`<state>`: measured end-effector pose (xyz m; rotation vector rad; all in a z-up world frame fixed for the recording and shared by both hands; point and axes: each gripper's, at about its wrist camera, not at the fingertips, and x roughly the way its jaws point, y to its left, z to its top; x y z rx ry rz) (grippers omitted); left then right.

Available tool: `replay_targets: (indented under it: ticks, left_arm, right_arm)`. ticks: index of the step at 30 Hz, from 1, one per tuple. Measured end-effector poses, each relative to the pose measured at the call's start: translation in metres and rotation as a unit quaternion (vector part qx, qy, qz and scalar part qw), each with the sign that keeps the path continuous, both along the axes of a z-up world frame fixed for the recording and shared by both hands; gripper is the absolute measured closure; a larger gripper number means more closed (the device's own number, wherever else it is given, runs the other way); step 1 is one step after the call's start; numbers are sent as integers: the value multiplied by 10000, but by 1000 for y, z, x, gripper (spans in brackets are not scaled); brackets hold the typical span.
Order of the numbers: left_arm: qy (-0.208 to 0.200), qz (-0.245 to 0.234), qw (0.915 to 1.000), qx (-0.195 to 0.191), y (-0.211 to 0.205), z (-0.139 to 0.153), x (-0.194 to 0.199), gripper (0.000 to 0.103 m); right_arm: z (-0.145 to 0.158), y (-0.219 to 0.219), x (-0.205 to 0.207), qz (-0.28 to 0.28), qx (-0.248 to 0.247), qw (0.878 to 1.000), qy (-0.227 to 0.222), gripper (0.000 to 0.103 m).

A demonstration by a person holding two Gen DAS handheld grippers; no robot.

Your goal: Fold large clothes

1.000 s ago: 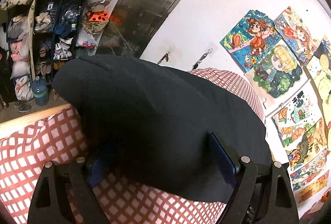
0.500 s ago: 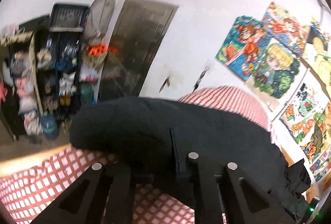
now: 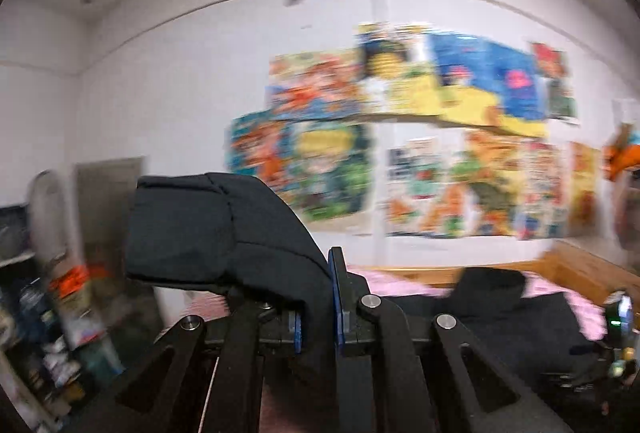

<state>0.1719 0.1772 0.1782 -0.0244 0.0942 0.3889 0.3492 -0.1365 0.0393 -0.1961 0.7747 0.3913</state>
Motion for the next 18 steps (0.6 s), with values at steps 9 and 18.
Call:
replay_targets:
  ticks: [9,18]
  left_arm:
    - [817,-1592,9837,179,-107,-38,59,92]
    - [2273,-2526,9386,594,-178,-112,99,92]
  right_arm:
    - [5,-55,-8,-311,-84,9994,-131,9]
    - [-10,-103,-10,-682,-179,9975,5,9]
